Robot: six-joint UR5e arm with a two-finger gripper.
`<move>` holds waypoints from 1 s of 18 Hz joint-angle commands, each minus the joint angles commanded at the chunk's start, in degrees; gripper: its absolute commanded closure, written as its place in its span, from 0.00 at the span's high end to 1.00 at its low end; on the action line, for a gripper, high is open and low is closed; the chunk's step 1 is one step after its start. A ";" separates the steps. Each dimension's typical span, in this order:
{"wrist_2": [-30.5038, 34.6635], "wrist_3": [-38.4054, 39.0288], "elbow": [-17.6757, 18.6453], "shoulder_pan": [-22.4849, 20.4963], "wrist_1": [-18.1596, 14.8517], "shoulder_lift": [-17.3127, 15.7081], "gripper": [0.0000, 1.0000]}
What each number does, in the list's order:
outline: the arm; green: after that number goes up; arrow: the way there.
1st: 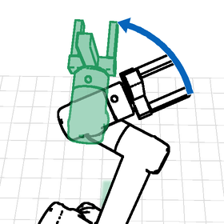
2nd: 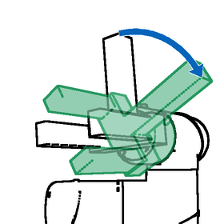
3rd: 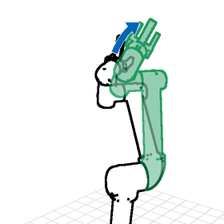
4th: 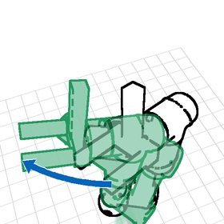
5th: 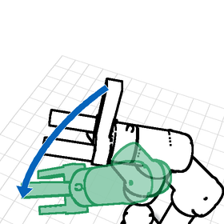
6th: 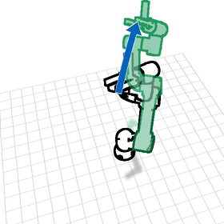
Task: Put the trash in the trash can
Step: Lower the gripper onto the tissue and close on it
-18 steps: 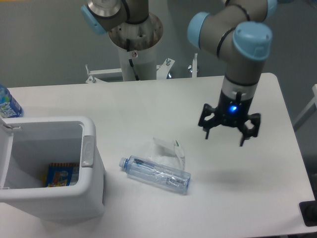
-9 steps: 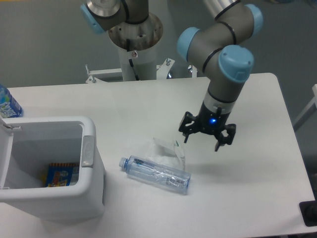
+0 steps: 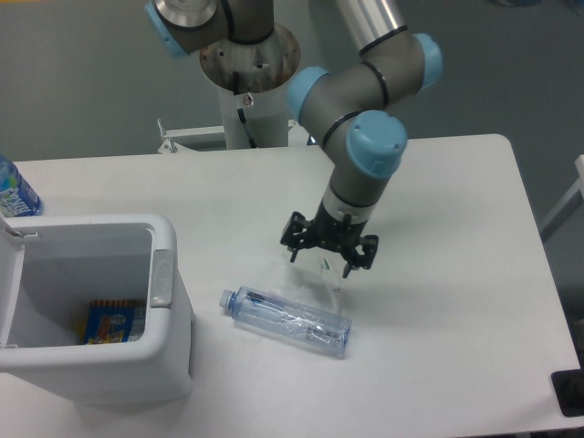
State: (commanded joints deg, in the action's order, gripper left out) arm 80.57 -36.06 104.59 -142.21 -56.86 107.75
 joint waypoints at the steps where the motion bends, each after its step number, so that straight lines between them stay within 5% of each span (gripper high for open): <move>1: 2.11 1.85 0.09 0.96 0.00 0.17 1.00; 8: 4.94 14.68 0.18 2.47 0.26 0.97 1.00; 18: 10.21 18.21 -0.61 4.75 0.26 5.09 0.96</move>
State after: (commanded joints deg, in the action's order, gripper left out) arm 90.78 -17.84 103.98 -137.47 -56.60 112.85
